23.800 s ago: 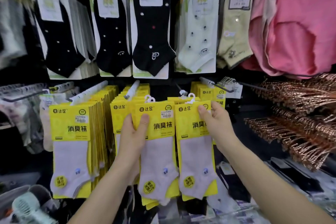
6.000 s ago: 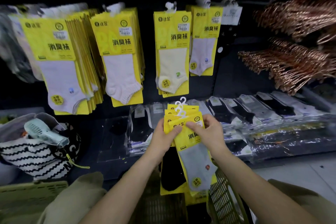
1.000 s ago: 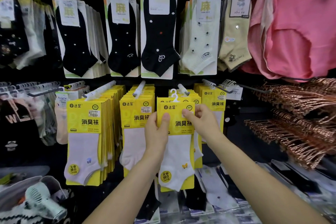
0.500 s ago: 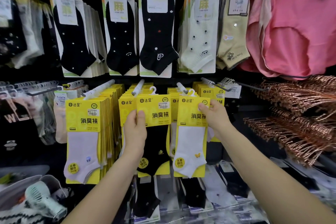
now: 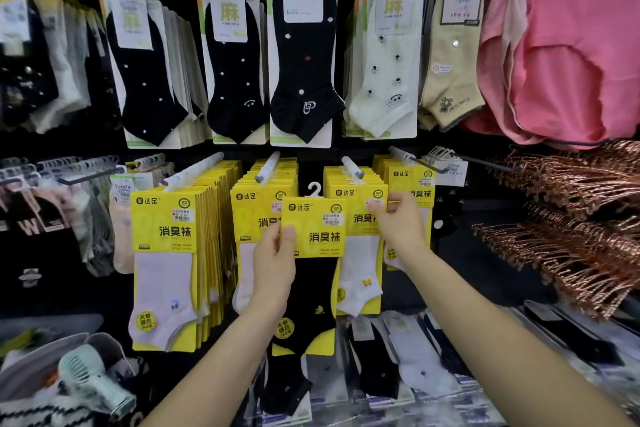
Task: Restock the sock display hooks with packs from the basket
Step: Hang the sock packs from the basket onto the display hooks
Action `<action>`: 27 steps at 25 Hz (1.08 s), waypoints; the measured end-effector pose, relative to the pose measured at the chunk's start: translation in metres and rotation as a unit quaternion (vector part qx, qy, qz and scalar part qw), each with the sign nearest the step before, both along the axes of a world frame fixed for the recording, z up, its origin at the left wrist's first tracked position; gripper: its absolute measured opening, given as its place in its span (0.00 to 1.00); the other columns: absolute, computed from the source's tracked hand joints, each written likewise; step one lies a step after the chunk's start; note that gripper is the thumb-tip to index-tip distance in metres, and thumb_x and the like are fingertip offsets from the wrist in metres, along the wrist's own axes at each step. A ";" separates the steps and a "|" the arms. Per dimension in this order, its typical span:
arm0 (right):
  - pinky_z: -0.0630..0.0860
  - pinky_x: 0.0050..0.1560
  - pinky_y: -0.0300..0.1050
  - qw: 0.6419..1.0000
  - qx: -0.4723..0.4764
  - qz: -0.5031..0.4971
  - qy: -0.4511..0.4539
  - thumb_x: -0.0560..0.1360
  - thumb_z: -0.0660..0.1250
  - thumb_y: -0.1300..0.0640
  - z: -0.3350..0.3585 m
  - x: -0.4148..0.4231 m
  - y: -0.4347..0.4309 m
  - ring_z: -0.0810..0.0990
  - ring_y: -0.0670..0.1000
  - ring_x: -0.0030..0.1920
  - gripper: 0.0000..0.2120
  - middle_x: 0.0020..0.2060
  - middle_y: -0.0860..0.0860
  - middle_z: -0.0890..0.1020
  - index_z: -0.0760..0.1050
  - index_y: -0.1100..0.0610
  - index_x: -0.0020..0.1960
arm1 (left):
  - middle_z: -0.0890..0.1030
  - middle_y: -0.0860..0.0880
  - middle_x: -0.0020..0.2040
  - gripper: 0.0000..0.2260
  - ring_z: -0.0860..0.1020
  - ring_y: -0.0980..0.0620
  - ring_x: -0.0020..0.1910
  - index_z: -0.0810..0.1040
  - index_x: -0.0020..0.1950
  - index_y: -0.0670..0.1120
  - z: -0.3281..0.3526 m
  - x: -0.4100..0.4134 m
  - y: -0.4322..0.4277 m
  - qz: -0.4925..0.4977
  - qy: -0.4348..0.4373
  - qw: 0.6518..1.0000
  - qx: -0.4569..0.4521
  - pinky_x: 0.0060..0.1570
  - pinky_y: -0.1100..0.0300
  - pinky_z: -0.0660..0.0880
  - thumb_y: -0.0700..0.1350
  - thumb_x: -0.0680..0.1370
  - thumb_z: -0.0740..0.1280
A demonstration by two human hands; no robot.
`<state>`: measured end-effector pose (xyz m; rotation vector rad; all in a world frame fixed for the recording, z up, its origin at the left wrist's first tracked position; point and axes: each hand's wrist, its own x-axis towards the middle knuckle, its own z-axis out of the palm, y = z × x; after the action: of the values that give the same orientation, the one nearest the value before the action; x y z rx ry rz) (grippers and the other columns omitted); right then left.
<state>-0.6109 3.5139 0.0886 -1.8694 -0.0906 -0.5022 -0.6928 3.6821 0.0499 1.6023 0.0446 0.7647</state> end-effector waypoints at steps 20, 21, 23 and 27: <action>0.60 0.26 0.37 0.997 -0.031 0.070 -0.024 0.77 0.64 0.53 0.010 0.001 -0.011 0.63 0.46 0.27 0.10 0.26 0.47 0.68 0.74 0.58 0.41 | 0.71 0.55 0.60 0.18 0.70 0.59 0.59 0.69 0.67 0.46 0.012 0.037 -0.045 -0.012 0.032 0.999 0.013 0.58 0.63 0.69 0.41 0.78 0.64; 0.60 0.27 0.39 0.997 -0.046 0.058 -0.020 0.77 0.64 0.51 0.008 0.003 -0.010 0.64 0.47 0.28 0.11 0.26 0.47 0.68 0.73 0.57 0.39 | 0.70 0.55 0.61 0.19 0.68 0.58 0.61 0.67 0.69 0.46 0.015 0.040 -0.047 -0.018 0.041 0.999 0.024 0.61 0.61 0.69 0.41 0.78 0.64; 0.60 0.28 0.40 0.997 -0.073 0.033 -0.020 0.76 0.64 0.47 0.000 0.004 -0.008 0.66 0.47 0.29 0.14 0.28 0.46 0.68 0.70 0.56 0.39 | 0.73 0.54 0.59 0.16 0.71 0.56 0.59 0.69 0.65 0.50 0.021 0.044 -0.052 -0.046 0.036 0.997 0.045 0.57 0.62 0.71 0.41 0.77 0.64; 0.72 0.43 0.43 0.998 -0.040 0.023 -0.035 0.73 0.68 0.45 -0.008 0.004 -0.011 0.75 0.47 0.47 0.21 0.46 0.47 0.75 0.68 0.55 0.60 | 0.78 0.56 0.51 0.13 0.76 0.62 0.49 0.69 0.59 0.55 0.030 0.053 -0.056 -0.078 0.014 0.996 0.044 0.47 0.67 0.73 0.41 0.78 0.63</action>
<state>-0.6070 3.5028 0.0807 -1.9237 -0.2038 -0.5396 -0.6399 3.6260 0.0804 1.6789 -0.0939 0.6310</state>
